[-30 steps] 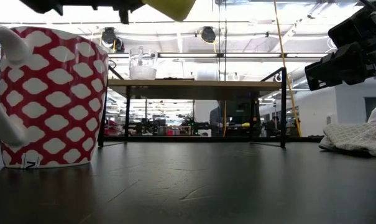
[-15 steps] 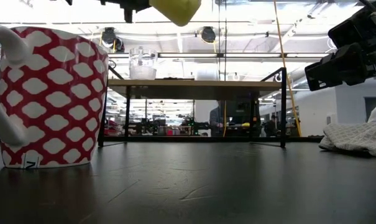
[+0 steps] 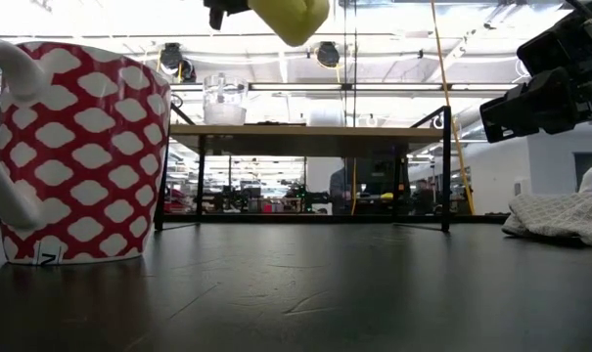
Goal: Stack small to large cups/mugs on shelf
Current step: Put the yellow mug on the shelf
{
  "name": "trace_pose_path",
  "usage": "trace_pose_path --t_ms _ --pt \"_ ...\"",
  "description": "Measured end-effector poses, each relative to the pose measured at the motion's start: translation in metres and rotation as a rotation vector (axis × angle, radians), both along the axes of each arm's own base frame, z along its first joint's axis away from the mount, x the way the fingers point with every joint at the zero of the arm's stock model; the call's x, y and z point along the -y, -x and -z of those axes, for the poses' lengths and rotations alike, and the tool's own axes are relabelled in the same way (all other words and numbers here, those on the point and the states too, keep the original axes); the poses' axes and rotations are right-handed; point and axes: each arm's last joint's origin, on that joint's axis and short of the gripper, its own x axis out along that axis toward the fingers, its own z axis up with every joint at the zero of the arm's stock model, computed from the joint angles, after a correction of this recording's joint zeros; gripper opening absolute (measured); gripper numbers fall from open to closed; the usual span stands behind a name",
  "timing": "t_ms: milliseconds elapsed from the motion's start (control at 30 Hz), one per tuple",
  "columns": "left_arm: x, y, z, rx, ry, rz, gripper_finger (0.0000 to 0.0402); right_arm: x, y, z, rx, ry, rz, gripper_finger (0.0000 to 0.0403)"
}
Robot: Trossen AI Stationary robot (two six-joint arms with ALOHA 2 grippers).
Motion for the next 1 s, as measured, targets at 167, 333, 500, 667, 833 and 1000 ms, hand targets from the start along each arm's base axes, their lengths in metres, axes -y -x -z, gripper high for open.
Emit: trace_pose_path --t_ms 167,333,500,667,833,1000 --pt "-0.010 -0.009 -0.001 -0.006 0.001 0.006 0.0005 0.000 0.000 0.000 -0.004 -0.001 0.000 0.0000" --pt "-0.020 -0.013 -0.003 0.019 0.003 0.018 0.0005 0.000 0.000 0.000 -0.005 -0.003 0.001 0.0000" --pt "-0.029 -0.013 -0.004 0.041 0.010 0.025 0.0005 0.000 0.000 0.000 -0.005 -0.003 0.001 0.0000" --pt "-0.037 -0.011 -0.006 0.061 0.031 0.026 0.0005 0.000 0.000 0.000 -0.005 -0.002 0.000 0.0000" --pt "-0.046 -0.009 -0.007 0.090 0.052 -0.002 0.0005 0.000 0.000 0.000 -0.004 0.000 0.000 0.0000" --pt "-0.048 -0.008 -0.007 0.083 0.051 0.008 0.0005 0.000 0.000 0.000 -0.004 -0.004 0.001 0.0000"
